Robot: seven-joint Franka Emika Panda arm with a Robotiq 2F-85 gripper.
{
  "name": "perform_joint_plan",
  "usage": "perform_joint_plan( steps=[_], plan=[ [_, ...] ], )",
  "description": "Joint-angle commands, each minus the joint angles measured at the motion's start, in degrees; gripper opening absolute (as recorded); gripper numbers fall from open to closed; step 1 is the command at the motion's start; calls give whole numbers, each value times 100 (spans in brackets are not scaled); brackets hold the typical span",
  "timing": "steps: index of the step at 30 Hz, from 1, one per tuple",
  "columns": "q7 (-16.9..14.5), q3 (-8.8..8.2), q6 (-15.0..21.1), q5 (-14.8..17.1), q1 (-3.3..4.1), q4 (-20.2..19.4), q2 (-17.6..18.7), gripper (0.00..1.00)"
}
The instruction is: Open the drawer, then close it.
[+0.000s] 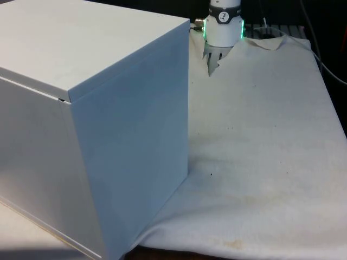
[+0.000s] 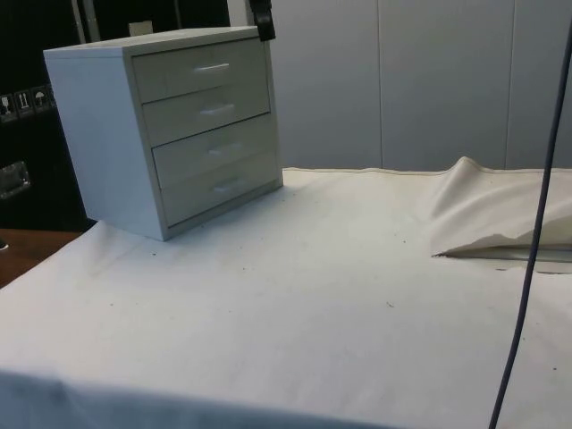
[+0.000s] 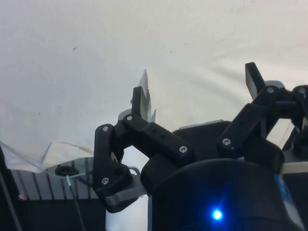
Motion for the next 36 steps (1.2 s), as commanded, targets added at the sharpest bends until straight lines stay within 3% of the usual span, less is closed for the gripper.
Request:
perform_joint_plan(
  steps=[1,8,9,12,17,36],
  plan=[
    [-17,6,132,-97,-11,-63,-63,100],
    [-166,-23,401,-269,-46,-132,-80,100],
    [-178,-29,304,-195,-40,-80,-29,100],
    [-229,-29,579,-350,-57,-195,-86,100],
    [-367,-34,745,-384,-57,-269,-86,100],
    [-1232,-34,739,-355,-52,-252,-74,100]
  ],
)
